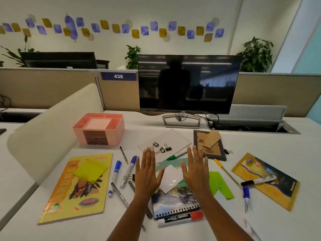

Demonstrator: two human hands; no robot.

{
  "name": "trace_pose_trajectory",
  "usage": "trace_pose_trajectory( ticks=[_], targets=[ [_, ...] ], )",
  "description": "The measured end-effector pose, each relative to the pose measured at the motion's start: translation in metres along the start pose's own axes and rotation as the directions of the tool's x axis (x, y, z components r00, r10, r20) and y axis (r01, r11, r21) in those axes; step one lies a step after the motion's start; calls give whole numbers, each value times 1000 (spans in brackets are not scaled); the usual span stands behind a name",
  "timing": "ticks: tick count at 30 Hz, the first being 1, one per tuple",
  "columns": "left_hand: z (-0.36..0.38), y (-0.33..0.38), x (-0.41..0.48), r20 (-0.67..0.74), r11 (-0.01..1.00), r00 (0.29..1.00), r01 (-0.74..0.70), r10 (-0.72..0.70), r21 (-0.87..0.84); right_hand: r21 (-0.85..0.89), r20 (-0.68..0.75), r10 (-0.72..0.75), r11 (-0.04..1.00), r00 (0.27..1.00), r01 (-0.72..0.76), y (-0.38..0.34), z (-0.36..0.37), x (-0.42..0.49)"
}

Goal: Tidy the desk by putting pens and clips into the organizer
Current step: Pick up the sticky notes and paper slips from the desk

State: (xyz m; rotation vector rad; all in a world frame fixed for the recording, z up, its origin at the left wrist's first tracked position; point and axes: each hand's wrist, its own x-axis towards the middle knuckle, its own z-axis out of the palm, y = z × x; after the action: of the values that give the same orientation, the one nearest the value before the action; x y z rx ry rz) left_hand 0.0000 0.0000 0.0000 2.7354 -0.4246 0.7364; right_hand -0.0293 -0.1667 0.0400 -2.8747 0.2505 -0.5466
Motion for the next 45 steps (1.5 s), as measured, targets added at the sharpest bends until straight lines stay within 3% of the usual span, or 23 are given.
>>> trace_pose_trajectory(
  ticks=[6, 10, 12, 14, 22, 32, 40, 45],
  targets=[
    [4, 3, -17, 155, 998, 986, 66, -66, 4, -1, 52, 80, 997, 995, -80, 4, 17, -19],
    [6, 12, -26, 329, 991, 936, 133, -122, -10, -14, 135, 105, 994, 985, -104, 7, 25, -28],
    [4, 17, -29, 326, 993, 939, 115, -110, 6, -2, 204, 120, 992, 971, -123, 7, 26, -31],
    [-2, 20, -31, 412, 989, 900, 142, -141, 27, 2, 240, 105, 994, 965, -108, 7, 28, -32],
    [-2, 21, -29, 518, 981, 833, 169, -194, 96, 0, 315, 72, 997, 946, -75, 11, 35, -35],
    [0, 21, -31, 510, 977, 834, 197, -210, 80, 0, 356, 103, 994, 929, -110, 13, 33, -34],
    [1, 22, -31, 475, 975, 853, 203, -219, 86, 120, 251, 28, 991, 968, -60, 24, 12, -23],
    [0, 23, -30, 476, 974, 851, 211, -222, 76, 301, 290, 140, 926, 947, -229, 42, -15, -6]
  ],
)
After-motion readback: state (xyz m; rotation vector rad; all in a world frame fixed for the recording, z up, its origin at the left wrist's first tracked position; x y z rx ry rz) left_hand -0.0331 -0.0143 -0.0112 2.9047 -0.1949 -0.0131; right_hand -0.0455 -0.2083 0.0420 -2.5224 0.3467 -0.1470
